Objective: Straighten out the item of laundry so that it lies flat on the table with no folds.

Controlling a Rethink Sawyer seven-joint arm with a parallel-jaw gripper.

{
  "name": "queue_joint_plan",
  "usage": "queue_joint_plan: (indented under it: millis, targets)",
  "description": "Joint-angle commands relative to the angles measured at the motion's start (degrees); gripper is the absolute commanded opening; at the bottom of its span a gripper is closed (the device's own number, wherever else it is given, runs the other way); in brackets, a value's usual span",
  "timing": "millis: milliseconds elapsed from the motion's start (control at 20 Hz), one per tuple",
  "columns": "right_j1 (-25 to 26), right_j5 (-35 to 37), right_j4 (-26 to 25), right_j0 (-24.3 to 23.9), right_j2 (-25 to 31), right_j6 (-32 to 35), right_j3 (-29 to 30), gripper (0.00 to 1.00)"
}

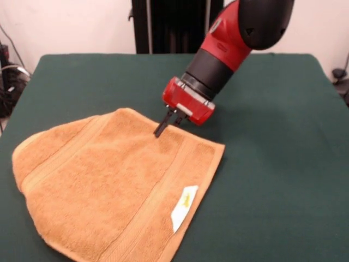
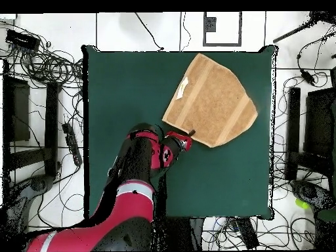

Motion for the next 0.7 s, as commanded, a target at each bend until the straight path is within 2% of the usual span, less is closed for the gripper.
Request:
queue_joint_plan:
  millis: [50,700]
  targets:
    - [0.22,-1.05,6.68,3.17,5.82,-7.78,8.20,0.00]
    - [-2.10,-0.20,13.64,6.87,6.84,-4.83,11.90,0.00]
